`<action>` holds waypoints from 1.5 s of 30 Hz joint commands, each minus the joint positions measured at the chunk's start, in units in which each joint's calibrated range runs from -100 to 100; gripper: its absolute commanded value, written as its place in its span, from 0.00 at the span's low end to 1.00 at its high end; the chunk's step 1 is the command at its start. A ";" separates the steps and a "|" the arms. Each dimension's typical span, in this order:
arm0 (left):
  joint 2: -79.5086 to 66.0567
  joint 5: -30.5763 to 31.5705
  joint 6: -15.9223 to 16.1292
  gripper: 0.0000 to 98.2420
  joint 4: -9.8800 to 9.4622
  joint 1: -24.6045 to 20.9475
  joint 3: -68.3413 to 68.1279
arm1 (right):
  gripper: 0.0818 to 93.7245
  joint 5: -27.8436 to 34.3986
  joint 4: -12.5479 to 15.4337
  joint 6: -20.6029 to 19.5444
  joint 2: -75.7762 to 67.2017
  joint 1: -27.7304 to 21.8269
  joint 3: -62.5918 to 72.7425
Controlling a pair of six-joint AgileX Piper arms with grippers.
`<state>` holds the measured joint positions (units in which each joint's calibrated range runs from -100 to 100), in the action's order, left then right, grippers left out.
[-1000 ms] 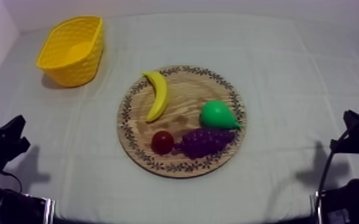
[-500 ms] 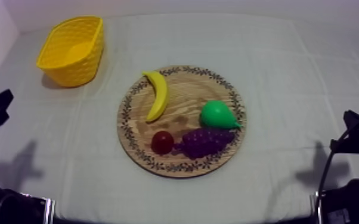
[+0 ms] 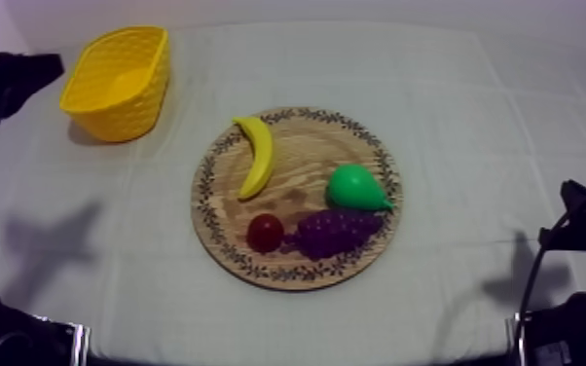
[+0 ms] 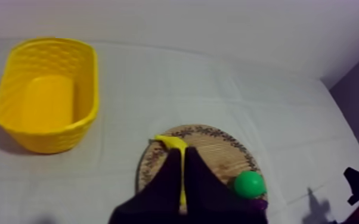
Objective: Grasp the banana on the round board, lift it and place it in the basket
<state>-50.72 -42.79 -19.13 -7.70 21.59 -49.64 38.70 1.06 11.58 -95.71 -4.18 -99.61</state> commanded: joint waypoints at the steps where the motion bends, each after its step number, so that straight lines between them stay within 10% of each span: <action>1: 7.02 2.09 -0.88 0.00 -0.02 1.65 0.16 | 0.00 0.01 -0.01 0.02 -0.05 -0.03 -0.05; 10: 18.98 4.33 -3.53 0.00 0.09 6.96 2.68 | 0.00 0.01 -0.01 0.02 -0.05 -0.03 -0.05; 28: 38.70 -15.14 2.72 0.02 9.24 4.87 20.29 | 0.00 0.01 -0.01 0.02 -0.05 -0.03 -0.05; 40: 42.58 -11.97 5.53 0.06 13.64 4.67 19.54 | 0.00 0.01 -0.01 0.02 -0.05 -0.03 -0.05; 45: 43.79 -11.13 5.20 0.46 14.23 4.69 18.98 | 0.00 0.01 -0.01 0.02 -0.05 -0.03 -0.05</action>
<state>-7.09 -53.99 -13.92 6.38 26.33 -30.65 38.70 1.06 11.58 -95.71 -4.18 -99.61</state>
